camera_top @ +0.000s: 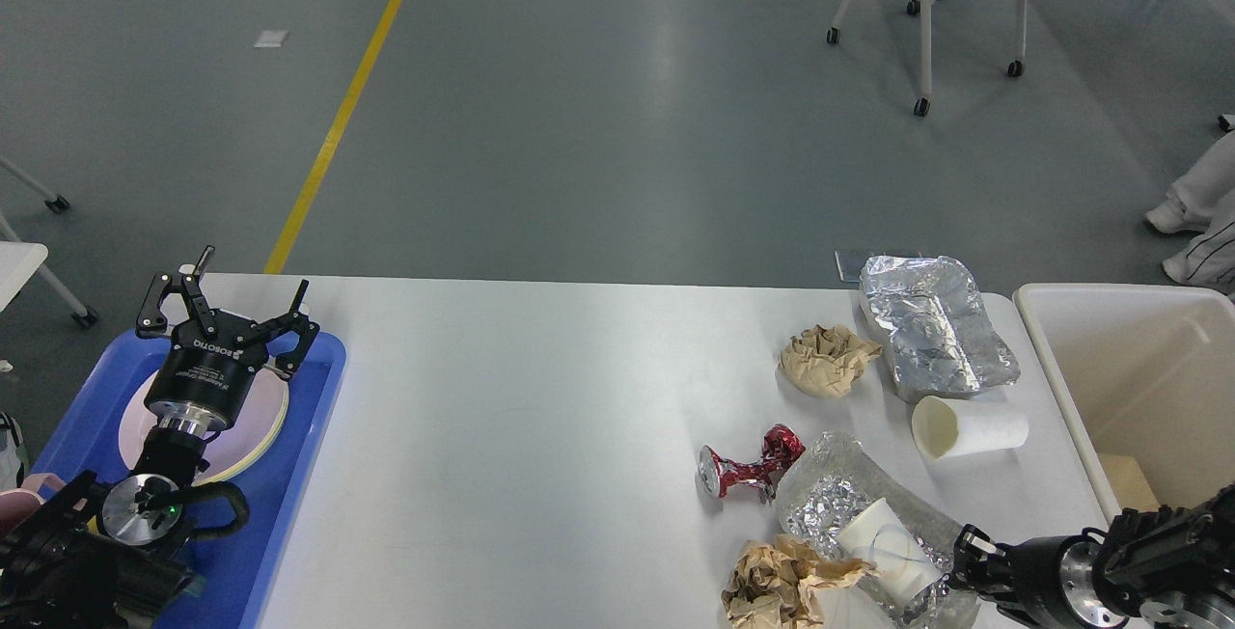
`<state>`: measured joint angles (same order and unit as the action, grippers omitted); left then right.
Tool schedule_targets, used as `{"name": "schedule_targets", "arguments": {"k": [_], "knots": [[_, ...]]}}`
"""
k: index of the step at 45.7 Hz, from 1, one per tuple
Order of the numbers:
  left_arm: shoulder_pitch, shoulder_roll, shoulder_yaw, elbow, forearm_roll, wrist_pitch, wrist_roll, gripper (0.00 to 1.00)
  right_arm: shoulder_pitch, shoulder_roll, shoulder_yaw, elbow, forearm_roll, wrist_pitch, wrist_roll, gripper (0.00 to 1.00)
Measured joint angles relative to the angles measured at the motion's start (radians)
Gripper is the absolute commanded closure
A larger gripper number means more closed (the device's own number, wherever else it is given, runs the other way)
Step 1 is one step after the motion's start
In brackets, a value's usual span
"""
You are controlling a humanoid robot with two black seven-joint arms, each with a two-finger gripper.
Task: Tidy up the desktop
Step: 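Move the right gripper down along the bin edge toward the robot, then grasp the crumpled foil sheet holding a white cup and lift it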
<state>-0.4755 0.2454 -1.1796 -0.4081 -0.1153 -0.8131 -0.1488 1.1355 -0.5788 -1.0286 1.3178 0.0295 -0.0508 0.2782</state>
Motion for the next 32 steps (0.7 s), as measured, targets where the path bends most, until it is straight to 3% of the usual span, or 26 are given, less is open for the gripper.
{"name": "schedule_targets", "arguments": {"k": [32], "knots": [[0.000,0.000,0.000,-0.001,0.000,0.000,0.000,0.02,0.287,-0.178,-0.111,0.278,-0.117,0.005,0.003,1.00]]}}
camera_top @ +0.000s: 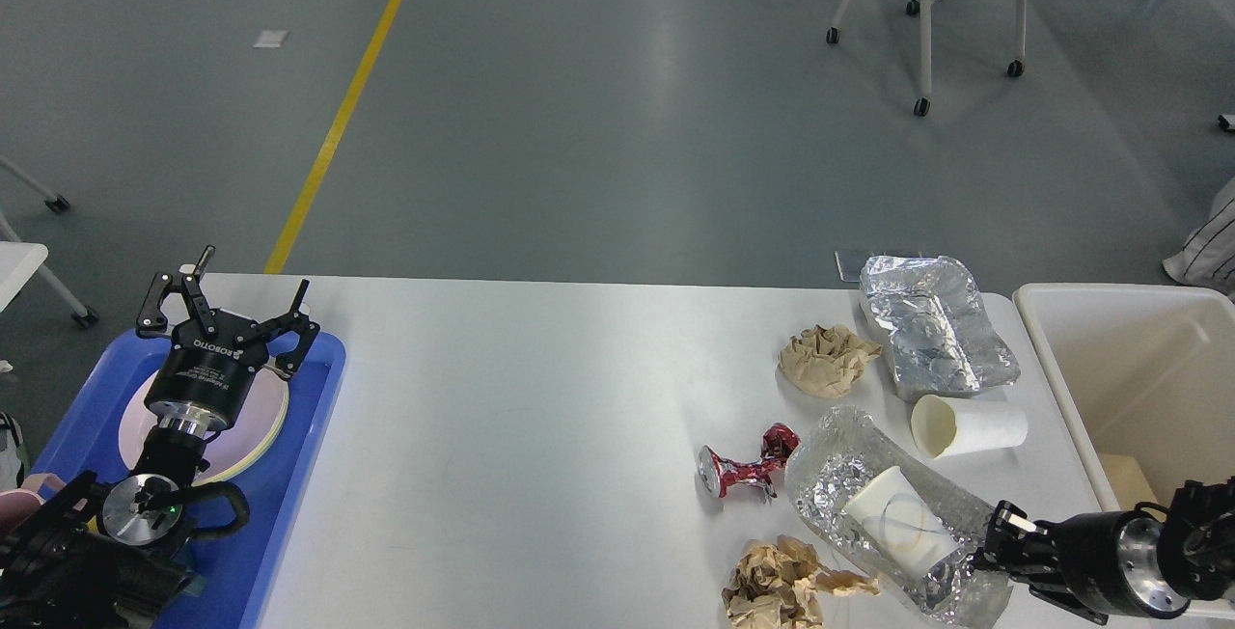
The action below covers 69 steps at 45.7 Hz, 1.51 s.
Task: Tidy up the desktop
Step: 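Grasp the crumpled foil sheet holding a white cup and lift it, then carry the foil sheet over the white bin and release it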
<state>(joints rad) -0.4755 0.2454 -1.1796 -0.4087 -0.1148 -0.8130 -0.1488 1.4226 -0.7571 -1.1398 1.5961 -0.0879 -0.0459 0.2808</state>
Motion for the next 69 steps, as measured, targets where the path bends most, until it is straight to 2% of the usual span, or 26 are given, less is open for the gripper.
{"name": "schedule_targets", "arguments": {"k": [10,20,24,28,35,42,69], "knots": [[0.000,0.000,0.000,0.000,0.000,0.000,0.000,0.02,0.212,0.002,-0.123,0.053,-0.005,0.031,0.000,1.00],[0.000,0.000,0.000,0.000,0.000,0.000,0.000,0.02,0.490,0.035,-0.171,0.048,-0.011,0.241,0.000,1.00],[0.000,0.000,0.000,0.000,0.000,0.000,0.000,0.02,0.576,0.091,-0.172,0.047,-0.011,0.319,0.000,1.00],[0.000,0.000,0.000,0.000,0.000,0.000,0.000,0.02,0.626,0.162,-0.172,0.043,-0.012,0.350,-0.001,1.00],[0.000,0.000,0.000,0.000,0.000,0.000,0.000,0.02,0.688,0.292,-0.171,0.032,-0.012,0.360,-0.001,1.00],[0.000,0.000,0.000,-0.001,0.000,0.000,0.000,0.02,0.730,0.373,-0.161,0.006,-0.012,0.360,-0.001,1.00],[0.000,0.000,0.000,-0.001,0.000,0.000,0.000,0.02,0.720,0.381,-0.200,-0.029,0.007,0.341,-0.002,1.00]]}}
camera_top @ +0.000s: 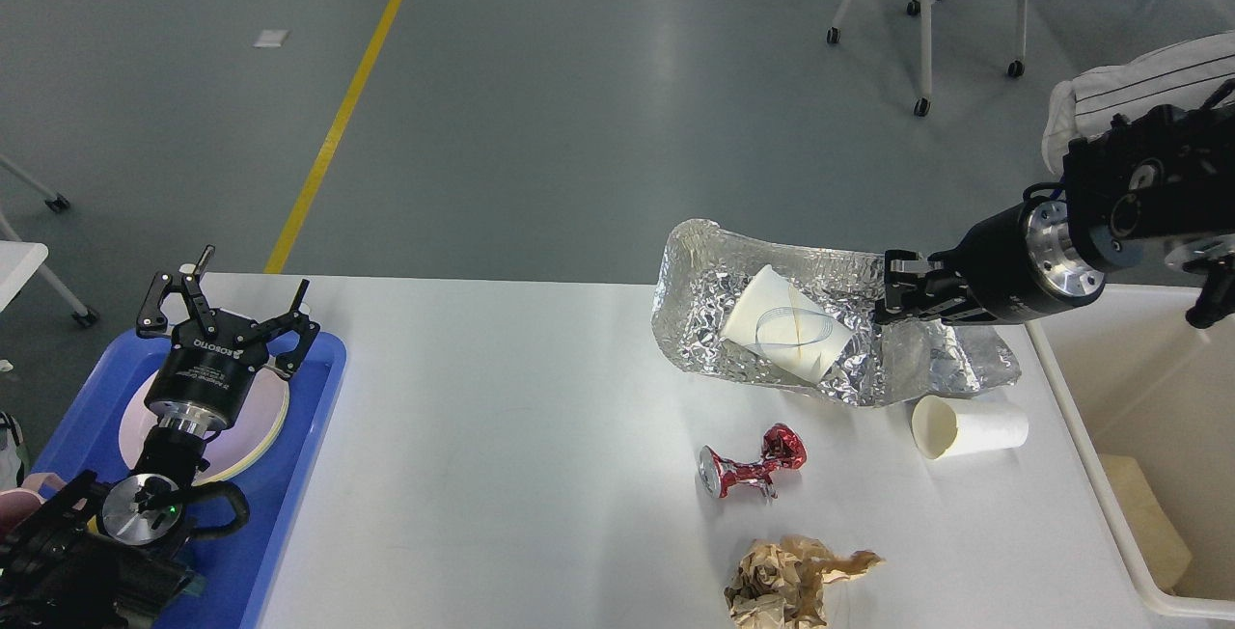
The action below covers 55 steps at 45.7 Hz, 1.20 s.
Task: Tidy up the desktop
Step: 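Carry the foil sheet over the white bin and release it, then raise the right gripper up out of the bin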
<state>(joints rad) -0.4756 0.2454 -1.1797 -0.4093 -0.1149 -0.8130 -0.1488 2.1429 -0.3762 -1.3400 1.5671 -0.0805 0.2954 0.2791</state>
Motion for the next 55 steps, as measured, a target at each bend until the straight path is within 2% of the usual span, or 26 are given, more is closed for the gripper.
{"name": "schedule_targets", "arguments": {"k": [8,14,27,35,45,55], "knots": [[0.000,0.000,0.000,0.000,0.000,0.000,0.000,0.02,-0.074,-0.013,-0.040,-0.051,0.046,-0.025,0.000,1.00],[0.000,0.000,0.000,0.000,0.000,0.000,0.000,0.02,-0.170,-0.069,-0.053,-0.134,0.081,-0.051,0.000,1.00],[0.000,0.000,0.000,0.001,0.000,0.000,0.000,0.02,-0.471,-0.254,-0.029,-0.439,0.088,-0.058,-0.001,1.00],[0.000,0.001,0.000,0.001,0.000,0.000,0.000,0.02,-0.741,-0.357,0.056,-0.716,0.184,-0.058,-0.006,1.00],[0.000,0.002,0.000,0.001,0.000,0.000,0.000,0.02,-1.216,-0.340,0.288,-1.110,0.451,-0.051,-0.044,1.00],[0.000,0.002,0.000,0.001,0.000,0.000,-0.001,0.02,-1.523,-0.245,0.519,-1.385,0.522,-0.056,-0.086,1.00]]}}
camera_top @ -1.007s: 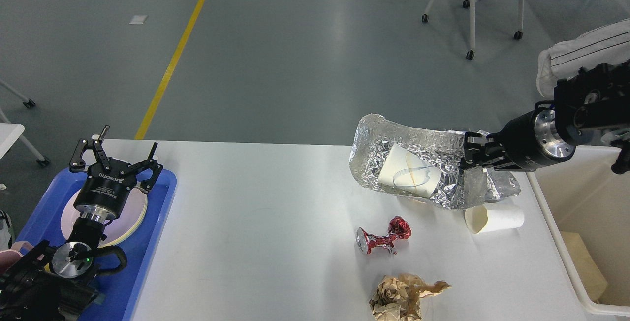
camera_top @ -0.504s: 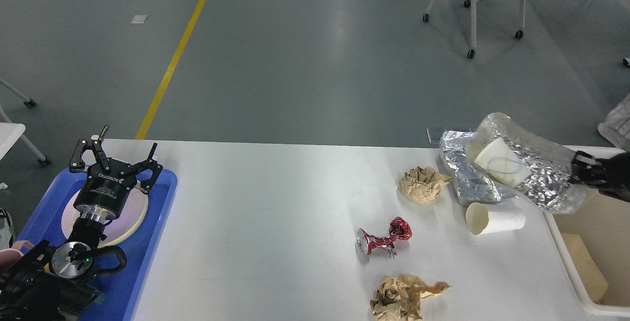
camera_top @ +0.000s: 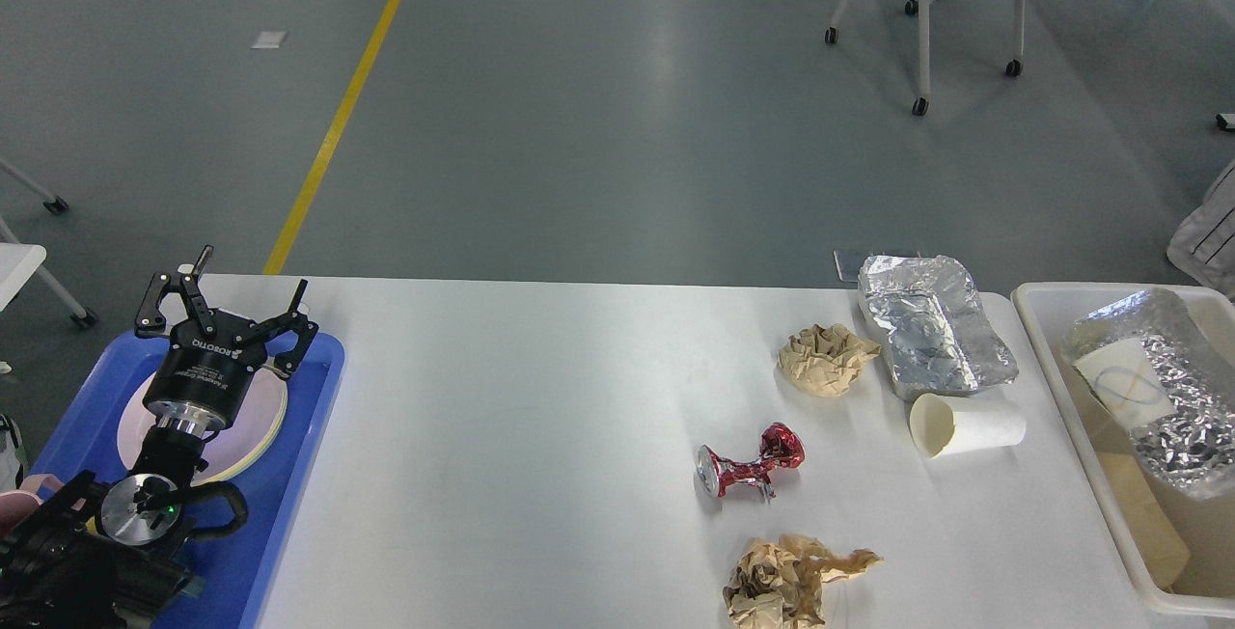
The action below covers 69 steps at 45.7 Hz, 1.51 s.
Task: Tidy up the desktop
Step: 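Raise the right gripper up out of the bin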
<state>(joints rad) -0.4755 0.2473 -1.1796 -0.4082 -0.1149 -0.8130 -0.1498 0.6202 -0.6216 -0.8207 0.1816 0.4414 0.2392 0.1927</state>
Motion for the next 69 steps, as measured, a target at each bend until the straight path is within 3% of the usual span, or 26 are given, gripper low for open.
{"name": "schedule_targets", "arguments": {"k": [6,10,11,13,15,16,35,46,61,69], "knots": [[0.000,0.000,0.000,0.000,0.000,0.000,0.000,0.02,-0.111,0.056,0.144,-0.113,0.012,-0.022,-0.080,1.00],[0.000,0.000,0.000,0.000,0.000,0.000,0.000,0.02,-0.137,0.089,0.194,-0.147,0.012,-0.056,-0.105,1.00],[0.000,0.000,0.000,0.000,0.000,0.000,0.000,0.02,-0.138,0.092,0.198,-0.149,0.011,-0.061,-0.107,0.89],[0.000,0.000,0.000,0.000,0.000,0.000,0.000,0.02,-0.140,0.096,0.202,-0.152,0.007,-0.071,-0.109,0.00],[0.000,0.000,0.000,0.000,0.000,0.000,0.000,0.02,-0.141,0.097,0.203,-0.154,0.002,-0.075,-0.109,0.04],[0.000,0.000,0.000,0.000,0.000,0.000,0.000,0.02,-0.141,0.097,0.203,-0.154,-0.001,-0.076,-0.109,0.00],[0.000,0.000,0.000,0.000,0.000,0.000,0.001,0.02,-0.134,0.104,0.199,-0.154,-0.009,-0.072,-0.105,0.00],[0.000,0.000,0.000,0.000,0.000,0.000,0.000,0.02,-0.031,0.114,0.192,-0.147,-0.012,-0.062,-0.105,0.00],[0.000,-0.001,0.000,0.000,0.000,0.000,0.001,0.02,0.380,0.114,-0.050,-0.030,-0.115,0.077,-0.093,0.00],[0.000,-0.001,0.000,0.000,0.000,0.000,0.001,0.02,0.693,0.119,-0.162,0.202,-0.196,0.187,-0.095,0.00]]}}
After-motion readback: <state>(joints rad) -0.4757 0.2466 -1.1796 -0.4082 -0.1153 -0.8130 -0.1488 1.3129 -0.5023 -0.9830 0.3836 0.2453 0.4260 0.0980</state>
